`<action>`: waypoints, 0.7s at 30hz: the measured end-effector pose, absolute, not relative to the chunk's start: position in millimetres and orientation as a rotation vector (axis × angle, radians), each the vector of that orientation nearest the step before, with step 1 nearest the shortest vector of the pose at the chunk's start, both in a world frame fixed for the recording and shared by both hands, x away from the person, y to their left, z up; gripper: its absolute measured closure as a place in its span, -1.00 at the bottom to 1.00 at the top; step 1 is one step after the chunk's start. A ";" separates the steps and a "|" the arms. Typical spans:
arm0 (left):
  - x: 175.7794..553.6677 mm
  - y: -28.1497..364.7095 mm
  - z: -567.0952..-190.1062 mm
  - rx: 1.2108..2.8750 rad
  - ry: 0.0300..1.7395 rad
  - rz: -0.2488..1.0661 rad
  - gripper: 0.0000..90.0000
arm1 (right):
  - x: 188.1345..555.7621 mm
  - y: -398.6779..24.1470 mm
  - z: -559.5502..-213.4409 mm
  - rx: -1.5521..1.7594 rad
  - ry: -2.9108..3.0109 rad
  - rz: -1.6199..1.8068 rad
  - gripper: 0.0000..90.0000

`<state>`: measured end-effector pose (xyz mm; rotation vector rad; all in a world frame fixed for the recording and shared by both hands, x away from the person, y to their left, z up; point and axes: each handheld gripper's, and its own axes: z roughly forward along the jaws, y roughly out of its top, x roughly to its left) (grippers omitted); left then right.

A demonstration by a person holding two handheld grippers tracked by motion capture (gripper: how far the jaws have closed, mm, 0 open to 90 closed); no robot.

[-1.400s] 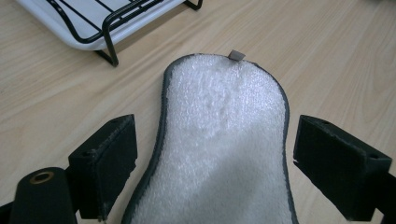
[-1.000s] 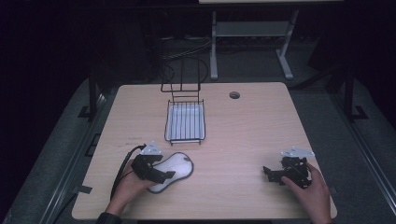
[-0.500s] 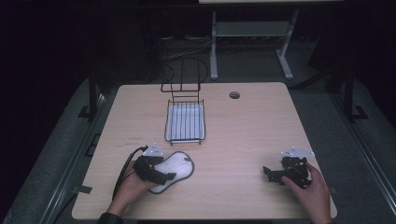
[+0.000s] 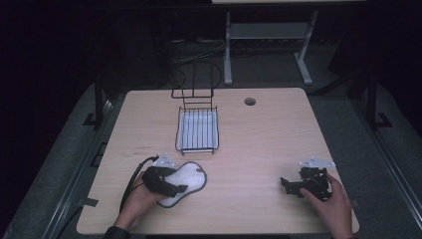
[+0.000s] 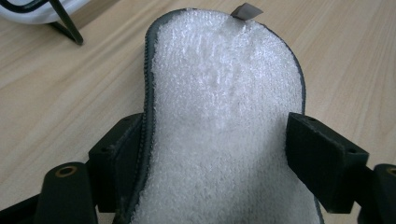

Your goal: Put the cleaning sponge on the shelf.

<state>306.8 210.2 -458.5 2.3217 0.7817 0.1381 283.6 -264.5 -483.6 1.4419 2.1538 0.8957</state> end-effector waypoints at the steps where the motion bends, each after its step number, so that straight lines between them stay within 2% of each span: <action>1: 306.5 210.4 -457.1 2.329 0.774 0.145 -0.48 | 283.6 -264.5 -483.6 1.442 2.154 0.896 -1.00; 6: 304.4 209.1 -454.2 2.335 0.767 0.164 -0.44 | 283.6 -264.6 -483.6 1.442 2.154 0.896 -1.00; 21: 301.3 218.1 -439.5 2.263 0.751 0.155 0.16 | 283.6 -264.5 -483.6 1.442 2.154 0.896 -1.00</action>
